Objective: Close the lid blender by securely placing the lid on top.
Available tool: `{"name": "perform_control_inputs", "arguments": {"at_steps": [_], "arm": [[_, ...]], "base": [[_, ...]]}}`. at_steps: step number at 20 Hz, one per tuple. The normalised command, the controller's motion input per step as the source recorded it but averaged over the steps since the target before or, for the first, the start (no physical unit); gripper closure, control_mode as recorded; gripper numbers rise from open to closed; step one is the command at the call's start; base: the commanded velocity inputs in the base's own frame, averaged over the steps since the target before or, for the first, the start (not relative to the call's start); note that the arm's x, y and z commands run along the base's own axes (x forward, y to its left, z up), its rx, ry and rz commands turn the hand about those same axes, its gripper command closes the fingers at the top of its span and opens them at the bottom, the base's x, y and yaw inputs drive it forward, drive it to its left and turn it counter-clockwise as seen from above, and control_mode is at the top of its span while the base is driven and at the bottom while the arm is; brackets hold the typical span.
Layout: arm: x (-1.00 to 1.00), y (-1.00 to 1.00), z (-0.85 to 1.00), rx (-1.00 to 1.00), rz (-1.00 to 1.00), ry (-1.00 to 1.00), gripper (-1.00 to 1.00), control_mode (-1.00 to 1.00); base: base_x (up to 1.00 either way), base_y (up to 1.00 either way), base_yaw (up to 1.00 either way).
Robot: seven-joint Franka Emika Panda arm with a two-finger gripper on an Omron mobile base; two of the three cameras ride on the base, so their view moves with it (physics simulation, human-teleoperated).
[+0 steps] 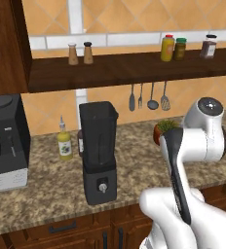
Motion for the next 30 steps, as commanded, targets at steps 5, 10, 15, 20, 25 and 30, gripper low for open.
{"name": "perform_control_inputs", "arguments": {"at_steps": [5,10,15,20,25,30], "arm": [[-0.49,0.24,1.0,0.0,0.0,0.0,1.0,-1.0],[-0.4,0.26,0.85,0.01,0.01,0.0,1.0,-1.0],[-0.04,0.48,0.43,0.03,0.03,0.01,1.0,-1.0],[0.0,0.74,0.39,0.01,0.02,0.08,1.0,-1.0],[0.0,0.8,0.31,0.0,0.0,0.07,1.0,-1.0],[0.13,0.69,0.16,0.0,0.0,0.03,1.0,-1.0]], "base": [[0.0,0.0,0.0],[0.0,0.0,0.0],[0.0,0.0,0.0],[0.0,0.0,0.0],[0.0,0.0,0.0],[0.0,0.0,0.0]]}}
